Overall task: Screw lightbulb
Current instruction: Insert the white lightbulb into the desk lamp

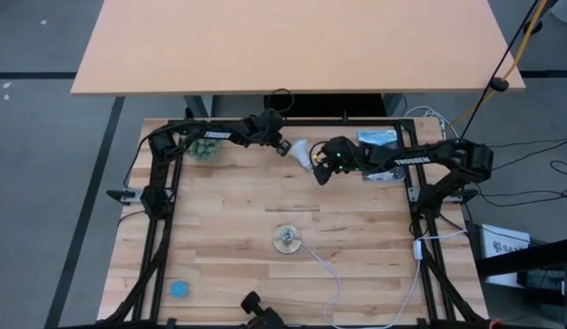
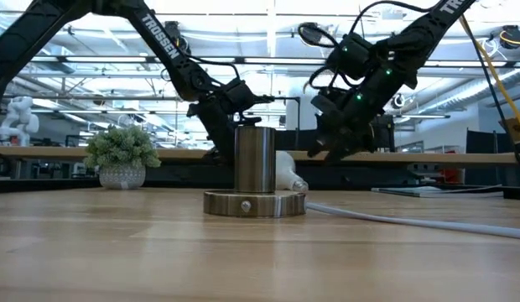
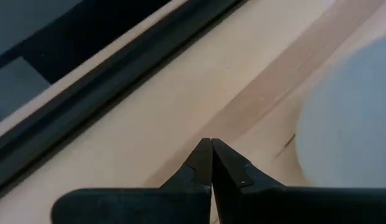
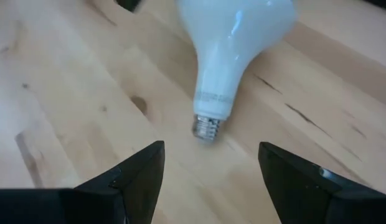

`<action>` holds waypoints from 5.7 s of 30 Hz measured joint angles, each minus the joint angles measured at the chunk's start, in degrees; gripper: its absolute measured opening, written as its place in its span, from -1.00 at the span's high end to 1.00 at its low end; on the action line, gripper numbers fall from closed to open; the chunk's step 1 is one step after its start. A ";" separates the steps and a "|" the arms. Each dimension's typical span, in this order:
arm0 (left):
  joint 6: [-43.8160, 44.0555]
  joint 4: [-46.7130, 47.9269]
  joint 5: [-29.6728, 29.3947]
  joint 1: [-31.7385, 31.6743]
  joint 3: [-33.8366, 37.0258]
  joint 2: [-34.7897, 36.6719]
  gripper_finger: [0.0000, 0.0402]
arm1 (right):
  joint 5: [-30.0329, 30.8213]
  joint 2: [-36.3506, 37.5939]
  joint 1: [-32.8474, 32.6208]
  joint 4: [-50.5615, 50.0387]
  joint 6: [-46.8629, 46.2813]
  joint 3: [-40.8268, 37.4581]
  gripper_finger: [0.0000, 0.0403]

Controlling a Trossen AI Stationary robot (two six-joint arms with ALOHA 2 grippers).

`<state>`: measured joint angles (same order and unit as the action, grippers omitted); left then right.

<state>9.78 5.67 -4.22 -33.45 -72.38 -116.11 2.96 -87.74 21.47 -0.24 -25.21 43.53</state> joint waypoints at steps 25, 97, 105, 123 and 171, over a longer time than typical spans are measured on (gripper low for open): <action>-0.14 0.19 6.76 8.64 0.10 -0.17 1.00 | 4.13 -25.73 -4.87 -21.43 20.80 28.69 -0.25; -2.39 -60.32 -4.42 48.81 47.21 27.67 1.00 | 7.84 -17.49 -36.98 47.58 15.46 2.49 0.03; -2.28 -60.26 -6.81 48.47 47.21 27.63 1.00 | 8.95 -17.46 -36.94 46.57 15.41 2.51 0.02; 2.77 -59.06 -7.37 48.85 47.21 27.63 1.00 | 8.89 -15.97 -36.98 38.63 14.24 2.50 0.03; 13.56 -51.10 -8.70 54.67 47.01 27.61 1.00 | 8.94 -11.74 -37.41 31.18 15.41 2.47 0.02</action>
<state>23.34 -45.44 -12.93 21.22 -25.36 -88.50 11.90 -99.48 -15.93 30.94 -9.80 46.00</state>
